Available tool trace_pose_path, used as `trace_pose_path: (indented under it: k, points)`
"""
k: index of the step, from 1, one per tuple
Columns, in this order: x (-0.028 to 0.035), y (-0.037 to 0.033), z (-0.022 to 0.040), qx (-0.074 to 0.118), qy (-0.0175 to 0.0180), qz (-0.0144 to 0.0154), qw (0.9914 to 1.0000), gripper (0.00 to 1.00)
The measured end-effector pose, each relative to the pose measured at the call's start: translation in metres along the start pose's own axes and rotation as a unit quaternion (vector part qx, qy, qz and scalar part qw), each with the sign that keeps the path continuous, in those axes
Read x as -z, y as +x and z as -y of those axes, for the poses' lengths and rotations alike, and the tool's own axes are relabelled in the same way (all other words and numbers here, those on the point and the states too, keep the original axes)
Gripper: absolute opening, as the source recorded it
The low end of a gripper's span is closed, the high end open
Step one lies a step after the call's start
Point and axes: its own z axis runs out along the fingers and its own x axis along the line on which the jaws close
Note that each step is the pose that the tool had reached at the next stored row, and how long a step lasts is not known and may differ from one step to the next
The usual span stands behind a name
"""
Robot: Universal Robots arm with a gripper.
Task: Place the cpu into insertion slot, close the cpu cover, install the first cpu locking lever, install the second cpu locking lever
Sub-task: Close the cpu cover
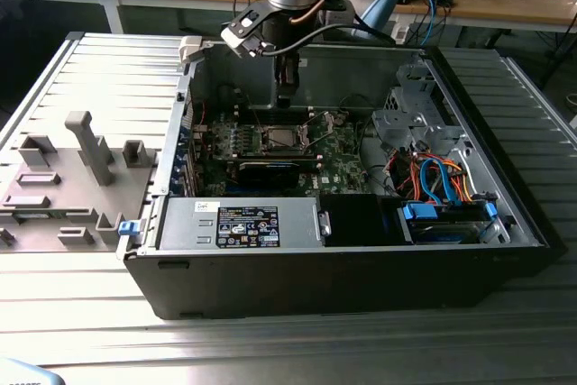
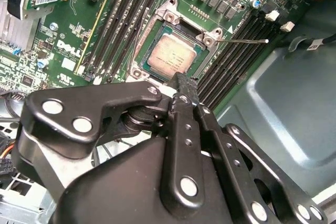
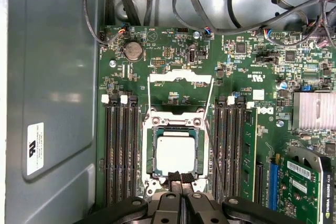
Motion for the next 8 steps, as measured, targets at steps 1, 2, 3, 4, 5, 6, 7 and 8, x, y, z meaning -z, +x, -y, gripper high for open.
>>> trace_pose_path:
  k: [1,2,3,4,5,6,7,8]
  points:
    - [0.0,0.0,-0.0001,0.0,0.0,0.0,1.0,0.11]
    - [0.0,-0.0001,-0.0006,0.0,0.0,0.0,1.0,0.11]
    - [0.0,-0.0001,-0.0014,0.0,0.0,0.0,1.0,0.11]
    - [0.0,-0.0001,-0.0044,0.0,0.0,0.0,1.0,0.11]
    - [0.0,-0.0004,-0.011,0.0,0.0,0.0,1.0,0.11]
    - [0.0,-0.0004,-0.012,0.0,0.0,0.0,1.0,0.11]
    - [0.0,-0.0004,-0.0126,0.0,0.0,0.0,1.0,0.11]
    - [0.0,-0.0004,-0.0133,0.0,0.0,0.0,1.0,0.11]
